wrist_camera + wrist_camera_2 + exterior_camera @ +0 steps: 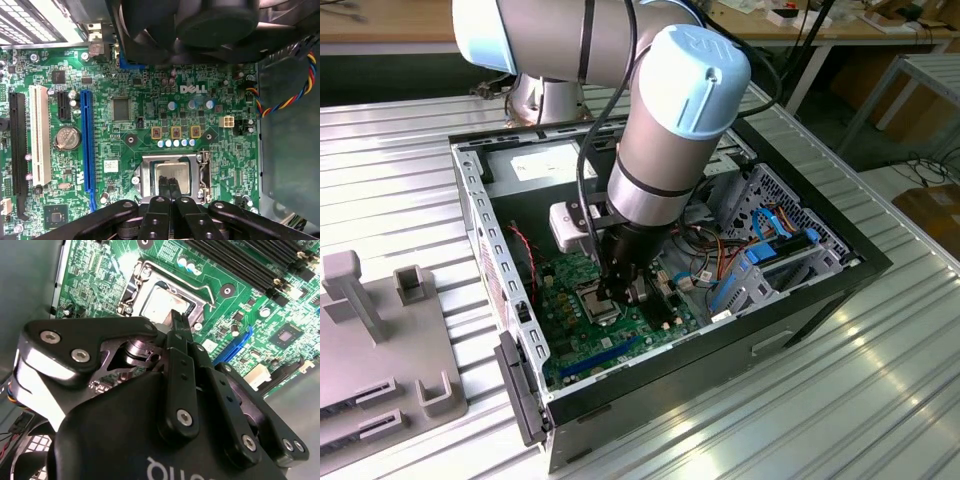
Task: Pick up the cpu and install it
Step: 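Install the first cpu locking lever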
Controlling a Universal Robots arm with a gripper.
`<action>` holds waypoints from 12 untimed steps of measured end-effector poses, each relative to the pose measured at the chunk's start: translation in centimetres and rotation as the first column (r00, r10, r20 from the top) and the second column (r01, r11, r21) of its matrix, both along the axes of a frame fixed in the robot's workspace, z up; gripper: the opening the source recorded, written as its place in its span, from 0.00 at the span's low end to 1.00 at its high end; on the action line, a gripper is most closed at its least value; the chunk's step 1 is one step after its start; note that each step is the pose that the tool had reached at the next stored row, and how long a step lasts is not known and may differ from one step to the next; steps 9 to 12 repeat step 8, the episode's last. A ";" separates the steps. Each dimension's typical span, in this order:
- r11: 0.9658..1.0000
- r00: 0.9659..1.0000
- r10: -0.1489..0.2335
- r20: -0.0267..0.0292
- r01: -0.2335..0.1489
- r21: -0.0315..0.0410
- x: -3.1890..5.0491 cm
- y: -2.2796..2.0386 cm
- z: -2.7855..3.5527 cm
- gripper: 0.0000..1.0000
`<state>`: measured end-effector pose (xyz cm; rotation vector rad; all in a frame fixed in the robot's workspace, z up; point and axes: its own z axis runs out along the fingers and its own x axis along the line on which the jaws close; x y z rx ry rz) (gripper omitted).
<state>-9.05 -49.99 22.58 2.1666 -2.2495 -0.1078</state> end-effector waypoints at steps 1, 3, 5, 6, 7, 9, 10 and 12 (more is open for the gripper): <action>1.000 1.000 0.000 0.000 0.000 0.000 -0.01 0.01 0.00 0.11; 1.000 1.000 0.000 0.000 0.000 0.000 -0.03 0.05 0.00 0.11; 1.000 1.000 0.000 0.000 0.000 0.000 -0.10 0.14 0.00 0.11; 1.000 1.000 0.000 0.000 0.000 0.000 -0.16 0.23 0.00 0.11; 1.000 1.000 0.000 0.000 0.000 0.000 -0.16 0.24 0.00 0.11; 1.000 1.000 0.000 0.000 0.000 0.000 -0.17 0.25 0.00 0.11; 1.000 1.000 0.000 0.000 0.000 0.000 -0.17 0.25 0.00 0.11; 1.000 1.000 0.000 0.000 0.000 0.000 -0.17 0.25 0.00 0.11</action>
